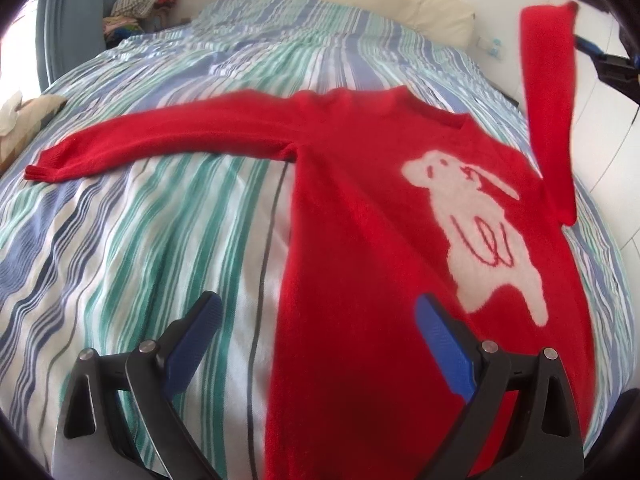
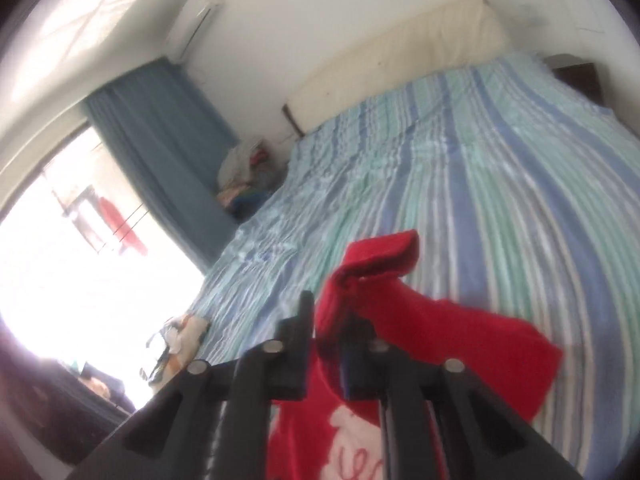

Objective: Fold small clothes
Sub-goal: 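Grasp a sleeve with the right gripper and fold it across the body, then open the right gripper and withdraw it from the folded sleeve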

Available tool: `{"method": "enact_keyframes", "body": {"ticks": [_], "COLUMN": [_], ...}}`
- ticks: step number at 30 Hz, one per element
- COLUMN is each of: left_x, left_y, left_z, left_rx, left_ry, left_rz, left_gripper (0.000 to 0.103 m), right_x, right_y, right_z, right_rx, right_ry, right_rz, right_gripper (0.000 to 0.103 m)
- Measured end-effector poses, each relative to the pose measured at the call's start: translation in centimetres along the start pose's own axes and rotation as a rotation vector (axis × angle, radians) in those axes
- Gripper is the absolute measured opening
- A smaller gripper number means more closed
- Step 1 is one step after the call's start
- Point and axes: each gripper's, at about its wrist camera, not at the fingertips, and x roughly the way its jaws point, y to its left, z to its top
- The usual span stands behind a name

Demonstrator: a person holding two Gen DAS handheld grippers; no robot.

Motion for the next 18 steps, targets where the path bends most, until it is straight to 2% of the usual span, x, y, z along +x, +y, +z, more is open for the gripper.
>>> {"method": "enact_keyframes", "body": {"ticks": [1,2,5,9,13,15,16,18], "left_x": [0.0,0.0,0.0,0.4,0.9,1.1,1.2,1.4], "left_y": [0.1,0.1,0.3,0.3,-0.1,-0.3,-0.3,-0.5], "left_z": [0.0,0.0,0.1,0.2,0.0,-0.2,-0.3,-0.4], "left_rx": [-0.001,-0.003,-0.015,-0.031,-0.016,-0.003,0.003,0.014], "left_ry": [0.001,0.001,0.0,0.018,0.027,0.03,0.033,0.041], "left_rz": [0.003,0.003,-0.004,-0.014,0.004,0.016,0.021,0.031], "left_gripper": [0.098,0.098,0.098,0.098,0.098,0.098,0.098,0.098], "right_x": [2.0,3.3,3.8,2.1,3.1,4.0,4.3,4.5], "right_y": [0.6,0.8,0.1,-4.0,-9.8,-13.0,-14.8,-18.3], "right_z": [-0.8,-1.8,-3.7,-4.2,-5.5,-7.9,-9.4,-12.0], "right_rx": [0.009,0.024,0.043,0.071,0.137,0.182,0.21,0.234], "right_ry": [0.063,0.094,0.097,0.098,0.203,0.27,0.3,0.352], "right_rz": [0.036,0.062,0.08,-0.02,-0.089,-0.122,-0.161,-0.306], "right_gripper": [0.073,0.086,0.086,0.086,0.086,0.086,0.085,0.079]}}
